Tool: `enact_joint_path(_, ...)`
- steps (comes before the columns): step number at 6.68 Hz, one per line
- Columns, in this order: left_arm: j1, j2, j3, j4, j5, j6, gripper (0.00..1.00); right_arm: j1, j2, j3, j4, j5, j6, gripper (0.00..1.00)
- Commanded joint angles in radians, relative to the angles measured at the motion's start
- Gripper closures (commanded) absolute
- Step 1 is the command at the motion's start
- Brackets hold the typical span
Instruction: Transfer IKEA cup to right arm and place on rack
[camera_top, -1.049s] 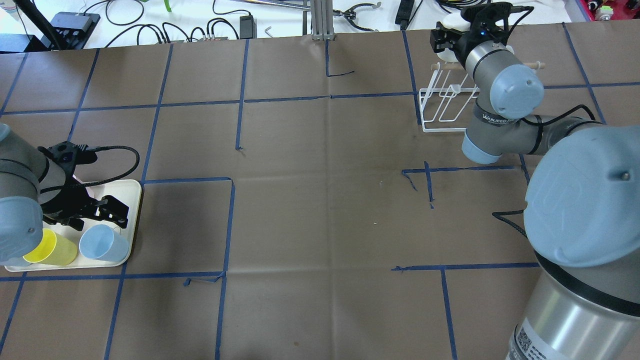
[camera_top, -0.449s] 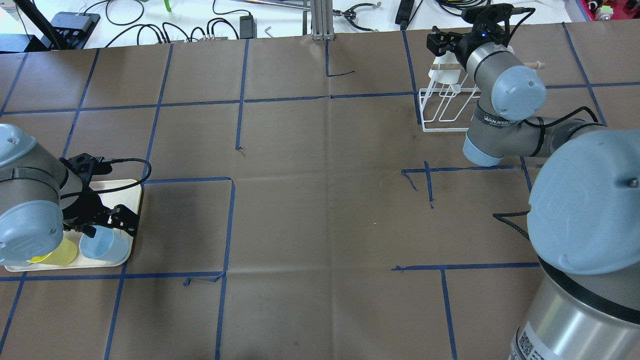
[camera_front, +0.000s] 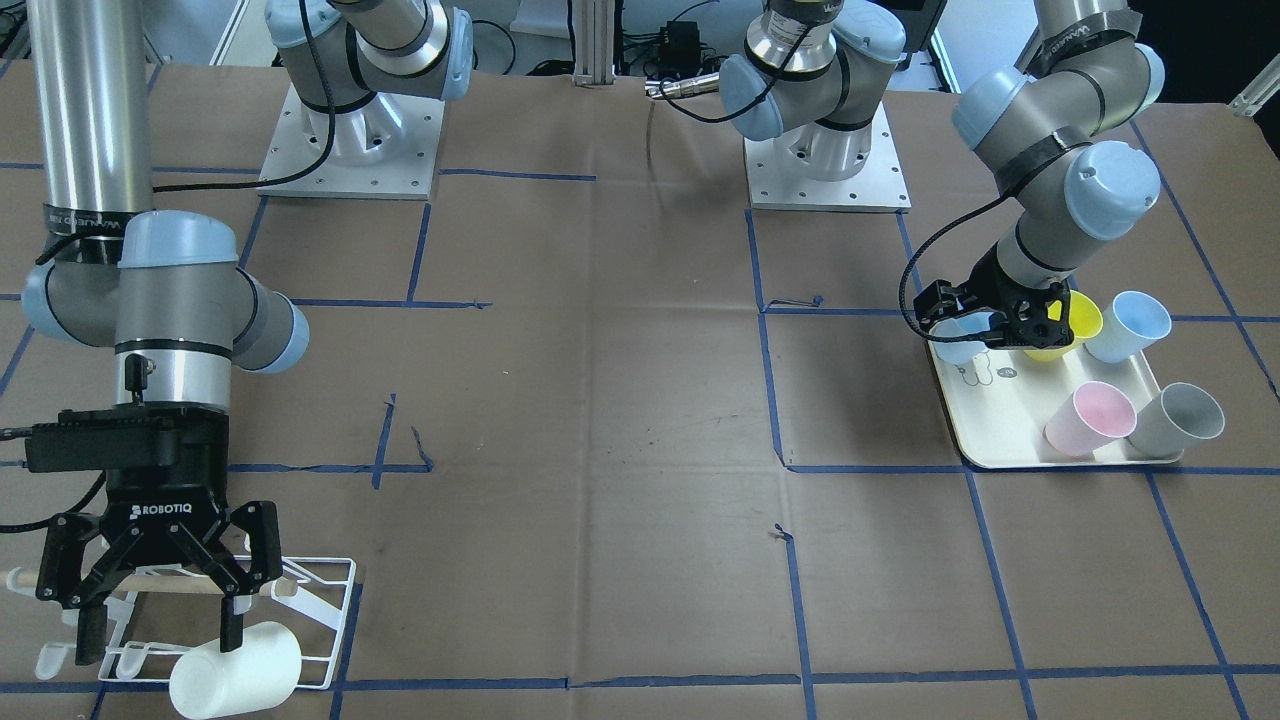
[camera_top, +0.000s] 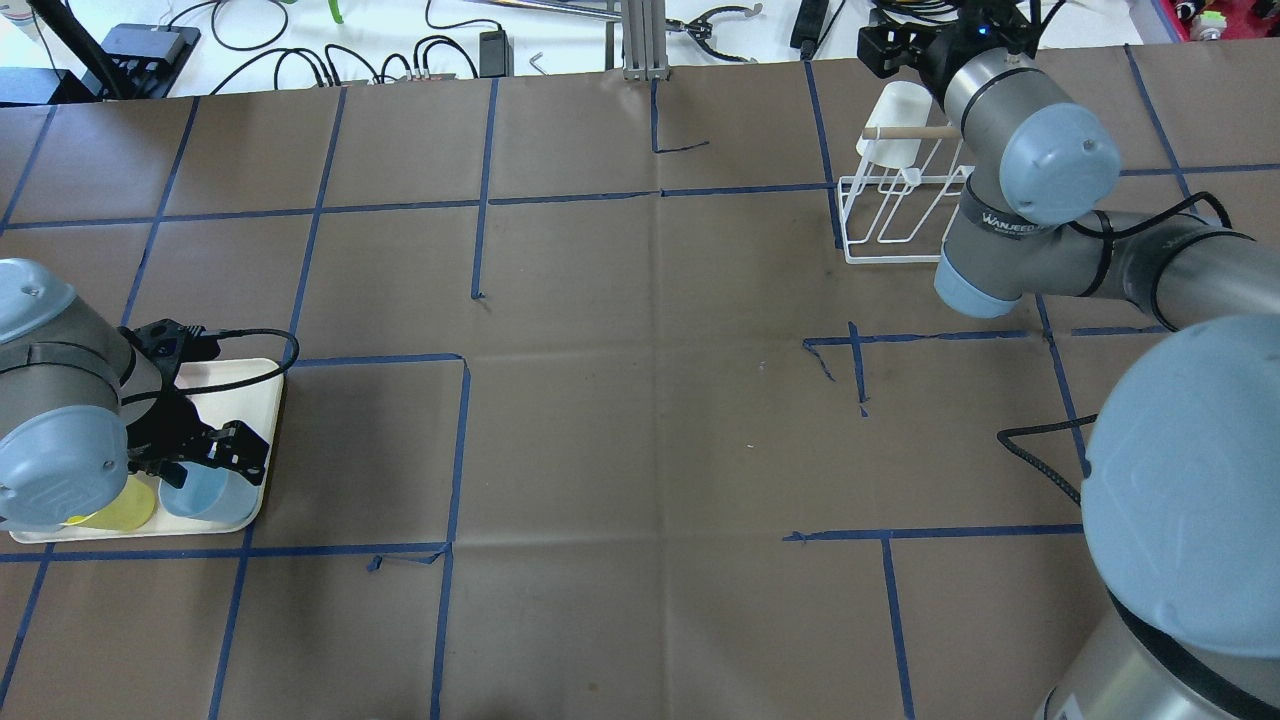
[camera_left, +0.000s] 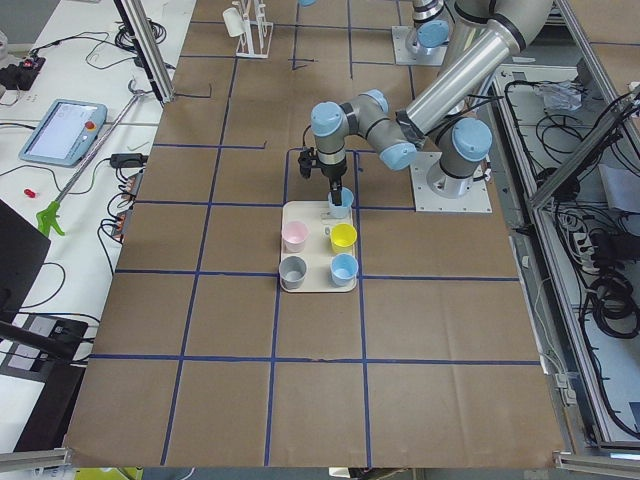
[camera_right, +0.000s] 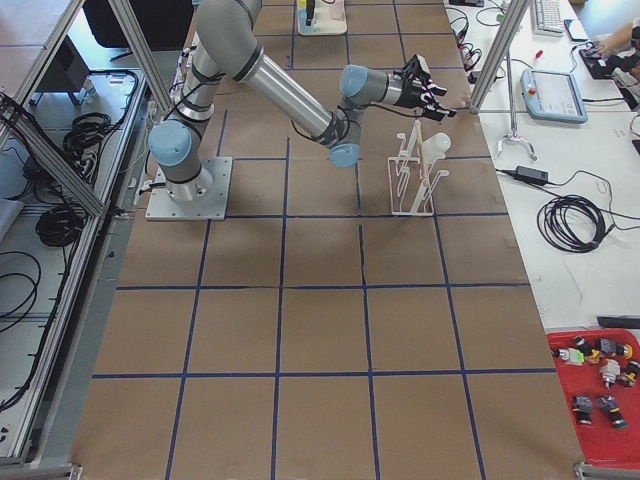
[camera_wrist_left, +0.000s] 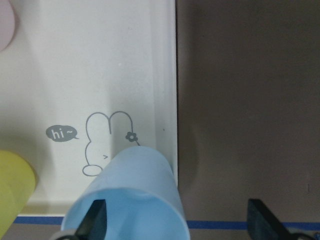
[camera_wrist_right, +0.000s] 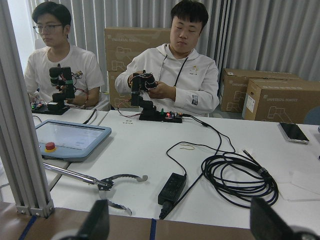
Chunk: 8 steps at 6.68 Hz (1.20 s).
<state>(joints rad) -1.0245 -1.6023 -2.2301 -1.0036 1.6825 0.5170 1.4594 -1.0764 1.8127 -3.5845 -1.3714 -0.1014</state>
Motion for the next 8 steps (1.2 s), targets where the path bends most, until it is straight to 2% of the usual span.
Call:
enact_joint_path(1, 0.031, 0.008, 0.0, -0.009, -0.003, 0.012, 0.69, 0.074, -0.091, 0.019, 0.039, 0.0, 0.005, 0.0)
enact_joint_path(2, 0.02, 0.016, 0.001, -0.018, -0.009, -0.011, 0.88, 0.105, -0.143, 0.052, 0.073, 0.001, 0.053, 0.0)
enact_joint_path(3, 0.018, 0.028, 0.009, -0.029, -0.027, -0.012, 0.98, 0.119, -0.196, 0.1, 0.096, 0.009, 0.247, 0.0)
enact_joint_path(4, 0.018, 0.054, 0.015, -0.049, -0.08, -0.012, 1.0, 0.139, -0.23, 0.14, 0.099, 0.014, 0.417, 0.0)
enact_joint_path(5, 0.014, 0.082, 0.033, -0.067, -0.086, -0.011, 1.0, 0.174, -0.252, 0.198, 0.087, 0.024, 0.565, 0.0)
enact_joint_path(6, 0.009, 0.106, 0.097, -0.132, -0.096, -0.011, 1.0, 0.196, -0.266, 0.23, 0.082, 0.044, 0.718, 0.0)
enact_joint_path(7, -0.014, 0.125, 0.235, -0.277, -0.133, -0.015, 1.0, 0.216, -0.275, 0.247, 0.057, 0.054, 0.899, 0.0)
enact_joint_path(8, -0.037, 0.11, 0.414, -0.432, -0.135, -0.015, 1.0, 0.223, -0.27, 0.275, -0.009, 0.054, 1.084, 0.0)
